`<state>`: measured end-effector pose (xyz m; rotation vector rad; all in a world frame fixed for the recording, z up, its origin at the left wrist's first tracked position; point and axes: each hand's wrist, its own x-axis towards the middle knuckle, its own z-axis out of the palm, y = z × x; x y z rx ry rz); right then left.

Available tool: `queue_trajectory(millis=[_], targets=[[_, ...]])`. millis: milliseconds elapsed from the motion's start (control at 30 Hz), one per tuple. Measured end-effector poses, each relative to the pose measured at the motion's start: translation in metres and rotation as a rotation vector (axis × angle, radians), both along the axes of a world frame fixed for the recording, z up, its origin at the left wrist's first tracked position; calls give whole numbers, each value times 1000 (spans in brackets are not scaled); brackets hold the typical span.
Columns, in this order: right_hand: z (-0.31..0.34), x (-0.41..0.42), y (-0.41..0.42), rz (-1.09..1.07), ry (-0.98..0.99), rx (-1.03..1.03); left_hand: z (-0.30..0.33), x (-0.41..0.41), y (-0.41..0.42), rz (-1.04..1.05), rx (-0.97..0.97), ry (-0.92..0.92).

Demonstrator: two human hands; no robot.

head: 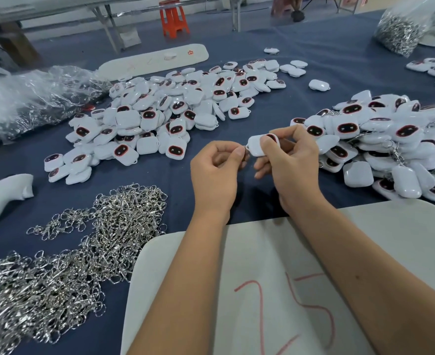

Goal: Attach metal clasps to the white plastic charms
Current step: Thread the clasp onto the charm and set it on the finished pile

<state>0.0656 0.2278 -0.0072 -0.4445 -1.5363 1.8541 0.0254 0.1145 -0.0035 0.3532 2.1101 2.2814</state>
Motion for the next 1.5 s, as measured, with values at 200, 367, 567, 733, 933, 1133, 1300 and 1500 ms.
queue_trajectory(millis=[200, 367, 567, 733, 933, 1133, 1300, 1500], targets=[[1, 0, 0, 17, -6, -17, -1, -2, -5, 40, -162, 198], [1, 1, 0, 65, -17, -10, -1, -2, -7, 86, -270, 278], [2, 3, 1, 115, 29, -29, 0, 0, -7, 100, -360, 352], [2, 3, 2, 136, 64, -10, 2, 0, -9, 125, -310, 341], [-1, 2, 2, 114, 65, 41, -1, -5, -10, 119, -196, 220], [-1, 2, -1, -42, -14, 161, -3, -9, -11, 109, -78, 121], [0, 1, -7, 131, -151, 449, 1, -7, -10, 66, 120, -14], [-2, 3, -6, 143, -187, 602, 2, -5, -5, 119, 243, -196]])
